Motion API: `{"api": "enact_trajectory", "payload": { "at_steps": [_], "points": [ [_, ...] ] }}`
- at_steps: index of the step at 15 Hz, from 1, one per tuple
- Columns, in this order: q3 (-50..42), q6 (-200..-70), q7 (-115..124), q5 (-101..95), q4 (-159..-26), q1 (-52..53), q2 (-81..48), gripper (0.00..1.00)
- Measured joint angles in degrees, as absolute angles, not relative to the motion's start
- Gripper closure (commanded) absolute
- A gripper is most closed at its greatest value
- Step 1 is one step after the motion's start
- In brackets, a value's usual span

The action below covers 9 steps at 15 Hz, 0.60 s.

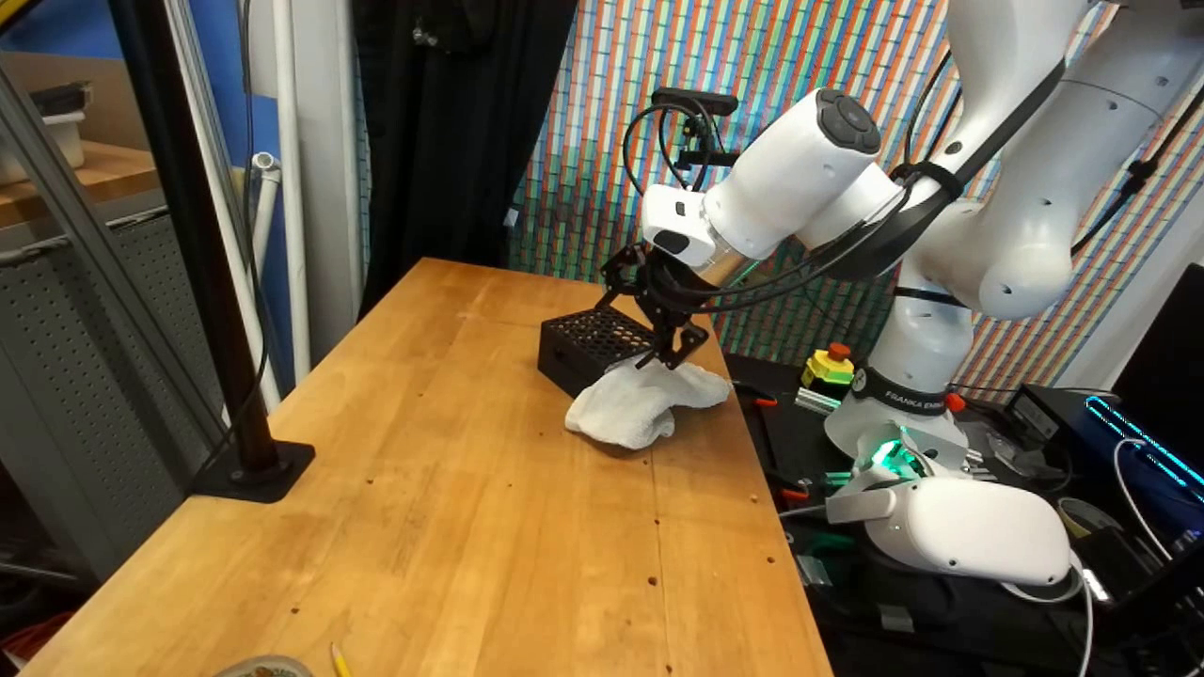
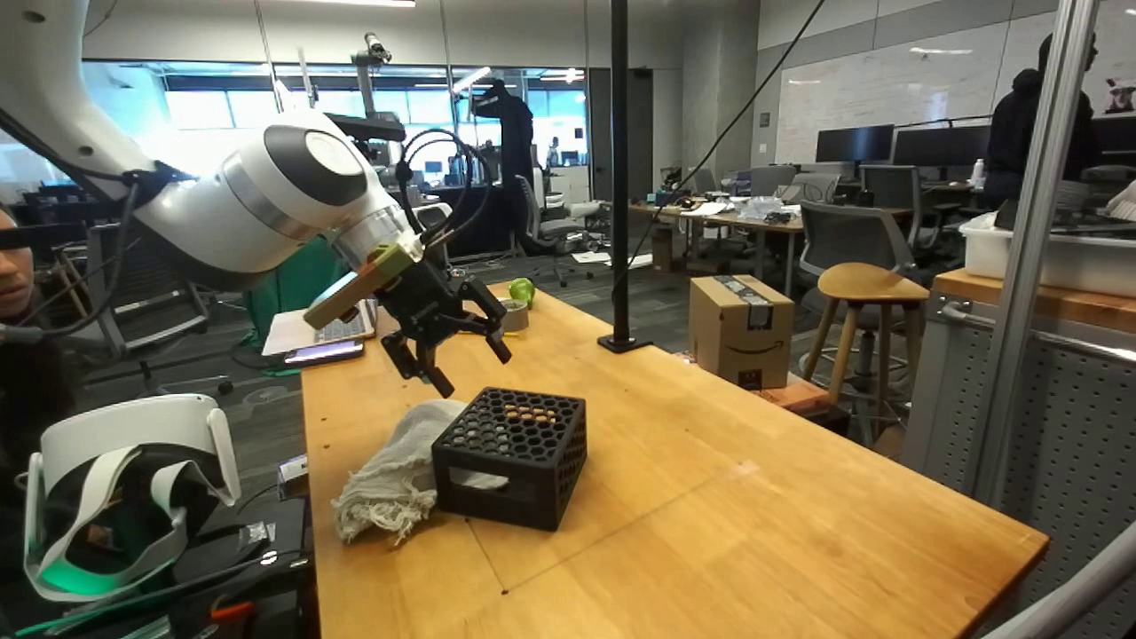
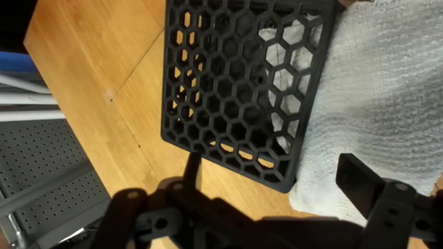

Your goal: Pick up the white towel from from the table and put it in the small black basket.

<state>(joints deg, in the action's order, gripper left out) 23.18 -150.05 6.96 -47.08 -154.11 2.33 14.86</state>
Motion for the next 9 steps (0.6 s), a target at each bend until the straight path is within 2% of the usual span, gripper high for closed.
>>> {"api": "enact_trajectory", "payload": {
  "at_steps": [4,6,7,8,9],
  "points": [
    [23.37,-149.43,9.86,-47.15,-154.15,2.14,12.9,0.0],
    [23.5,-148.94,11.76,-48.28,-154.16,2.06,12.05,0.03],
    [23.51,-148.73,12.9,-49.21,-154.16,1.96,11.68,0.07],
    [23.51,-148.5,14.1,-50.41,-154.16,1.8,11.31,0.21],
    [23.51,-148.22,15.4,-51.62,-154.15,1.61,10.95,0.29]
  ]
}}
